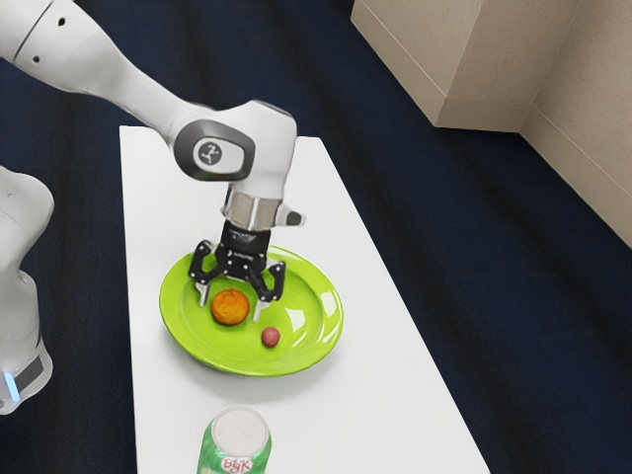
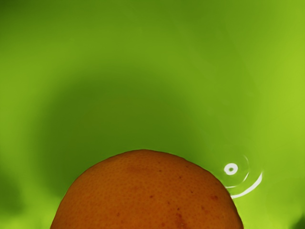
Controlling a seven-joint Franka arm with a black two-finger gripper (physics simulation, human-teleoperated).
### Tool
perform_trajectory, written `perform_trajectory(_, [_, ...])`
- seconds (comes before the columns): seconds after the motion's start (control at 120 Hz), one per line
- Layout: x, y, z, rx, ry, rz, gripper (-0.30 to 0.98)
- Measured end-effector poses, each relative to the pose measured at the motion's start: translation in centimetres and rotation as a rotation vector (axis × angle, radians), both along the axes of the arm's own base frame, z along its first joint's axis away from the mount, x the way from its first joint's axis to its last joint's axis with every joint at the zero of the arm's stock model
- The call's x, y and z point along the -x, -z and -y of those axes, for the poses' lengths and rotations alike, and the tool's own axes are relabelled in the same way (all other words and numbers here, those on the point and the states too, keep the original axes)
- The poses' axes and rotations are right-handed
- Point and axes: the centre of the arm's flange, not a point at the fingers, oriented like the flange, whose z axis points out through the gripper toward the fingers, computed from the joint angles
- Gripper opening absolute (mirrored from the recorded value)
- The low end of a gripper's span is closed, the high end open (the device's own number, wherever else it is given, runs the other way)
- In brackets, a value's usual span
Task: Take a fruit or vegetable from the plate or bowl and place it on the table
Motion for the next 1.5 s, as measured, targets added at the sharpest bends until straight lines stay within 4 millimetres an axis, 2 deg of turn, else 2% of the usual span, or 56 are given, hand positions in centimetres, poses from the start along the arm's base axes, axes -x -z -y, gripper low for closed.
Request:
perform_trajectory(0.125, [-0.1, 0.1, 0.1, 0.001, 0.003, 0.005, 0.55])
perform_trajectory(0.283, [-0.1, 0.8, 0.1, 0.005, 0.002, -0.007, 0.48])
perform_trajectory(0.358, [-0.1, 0.9, 0.1, 0.008, 0.0, -0.008, 0.38])
perform_trajectory(0.433, [-0.1, 0.7, 0.0, 0.01, -0.001, -0.003, 0.34])
perform_trajectory(0.492, [-0.2, -0.2, -0.1, 0.013, -0.002, 0.018, 0.31])
perform_trajectory(0.575, [-1.0, -3.4, -0.9, 0.013, -0.009, 0.096, 0.3])
perform_trajectory(0.625, [-1.8, -5.7, -2.4, 0.004, -0.034, 0.148, 0.29])
perform_trajectory(0.683, [-2.9, -8.7, -5.1, -0.017, -0.085, 0.216, 0.29])
perform_trajectory(0.808, [-3.6, -12.7, -13.5, -0.065, -0.25, 0.296, 0.31])
perform_trajectory(0.858, [-3.4, -13.4, -16.0, -0.08, -0.296, 0.305, 0.31])
perform_trajectory(0.917, [-3.2, -13.6, -17.8, -0.088, -0.324, 0.304, 0.3])
perform_trajectory(1.033, [-2.9, -13.2, -19.7, -0.086, -0.339, 0.294, 0.31])
perform_trajectory(1.083, [-2.8, -13.2, -20.0, -0.085, -0.335, 0.293, 0.32])
perform_trajectory(1.15, [-2.8, -13.3, -20.0, -0.082, -0.323, 0.3, 0.45])
perform_trajectory(1.233, [-2.6, -13.5, -20.1, -0.079, -0.312, 0.307, 0.56])
perform_trajectory(1.333, [-2.6, -13.5, -20.1, -0.077, -0.3, 0.313, 0.62])
perform_trajectory(1.408, [-2.7, -13.3, -21.0, -0.078, -0.32, 0.309, 0.65])
perform_trajectory(1.433, [-2.8, -13.9, -21.0, -0.072, -0.328, 0.319, 0.65])
perform_trajectory(1.45, [-3.2, -15.1, -20.4, -0.077, -0.324, 0.339, 0.66])
perform_trajectory(1.475, [-3.9, -17.3, -18.6, -0.101, -0.304, 0.372, 0.66])
perform_trajectory(1.5, [-4.9, -20.3, -15.8, -0.129, -0.277, 0.406, 0.66])
